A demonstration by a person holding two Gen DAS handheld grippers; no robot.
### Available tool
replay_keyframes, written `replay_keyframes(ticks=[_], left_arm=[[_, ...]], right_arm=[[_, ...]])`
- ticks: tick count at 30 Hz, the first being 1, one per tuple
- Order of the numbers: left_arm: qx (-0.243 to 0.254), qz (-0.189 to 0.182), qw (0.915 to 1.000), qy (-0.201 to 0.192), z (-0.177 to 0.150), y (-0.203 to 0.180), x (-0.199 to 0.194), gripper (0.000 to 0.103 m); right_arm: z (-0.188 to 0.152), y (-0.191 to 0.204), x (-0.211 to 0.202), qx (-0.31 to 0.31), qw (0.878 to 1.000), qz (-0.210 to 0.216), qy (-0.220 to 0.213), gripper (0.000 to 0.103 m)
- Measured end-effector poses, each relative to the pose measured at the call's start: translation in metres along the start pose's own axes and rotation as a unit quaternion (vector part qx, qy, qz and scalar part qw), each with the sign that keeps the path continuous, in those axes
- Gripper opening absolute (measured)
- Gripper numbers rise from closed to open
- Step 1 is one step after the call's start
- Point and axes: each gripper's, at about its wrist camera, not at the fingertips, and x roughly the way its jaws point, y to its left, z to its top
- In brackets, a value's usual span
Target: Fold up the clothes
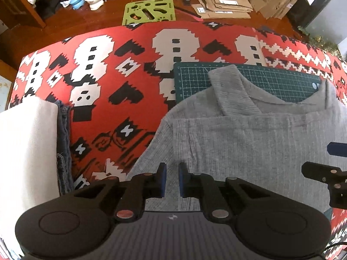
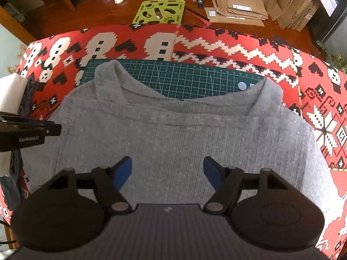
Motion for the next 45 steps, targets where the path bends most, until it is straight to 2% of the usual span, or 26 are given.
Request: replay_keyframes(ticks=[4,5,11,15,17,21,27,28,29,34,37,45], left_arm=[[0.0,-0.012,0.9999,-0.002,0.003,0.0,0.003,0.009],[-0.001,-0.015,0.9999,-0.005,0.003,0.0,0.004,0.001],[0.024,0.021,0.9993,-0.018,-0.003,-0.004,0.0,0.0],[-0.012,-0.013,0.9998,-0.002,-0.003,0.009,-0.002,0.0],[-0.035,-0.037,0.9987,0.005,-0.001,0.015,-0.002,0.006],[-0.045,-0.041,0.9981,0.01,0.002,0.013,0.002,0.006],[-0.031,-0.043,0.9986,0.009,0.0,0.007,0.006,0.005],[-0.03,-0.043,0.9986,0.007,0.0,0.007,0.006,0.001],[-0.029,-0.044,0.9986,0.006,0.0,0.006,0.006,0.0],[0.014,0.006,0.9997,-0.021,-0.006,-0.006,-0.003,0.0],[0.017,0.018,0.9995,-0.02,-0.009,-0.003,-0.004,0.0],[0.008,0.015,0.9998,-0.008,-0.005,0.003,0.003,0.001]], right_arm=[[0.001,0.002,0.002,0.002,1.0,0.002,0.002,0.076],[0.001,0.002,0.002,0.003,1.0,0.003,0.002,0.076],[-0.002,0.002,0.003,0.005,1.0,0.004,0.006,0.076],[-0.004,0.002,0.004,0.009,1.0,0.007,0.01,0.077],[-0.006,0.003,0.004,0.011,1.0,0.009,0.011,0.077],[-0.009,0.004,0.003,0.009,1.0,0.013,0.012,0.077],[-0.012,0.004,0.002,0.013,1.0,0.012,0.015,0.077],[-0.013,0.004,0.002,0.014,1.0,0.012,0.015,0.077],[-0.013,0.003,0.003,0.016,1.0,0.011,0.016,0.077],[-0.016,0.004,0.002,0.016,1.0,0.013,0.016,0.077],[-0.019,0.004,0.001,0.018,1.0,0.014,0.018,0.077],[-0.023,0.003,-0.005,0.021,1.0,0.015,0.01,0.078]])
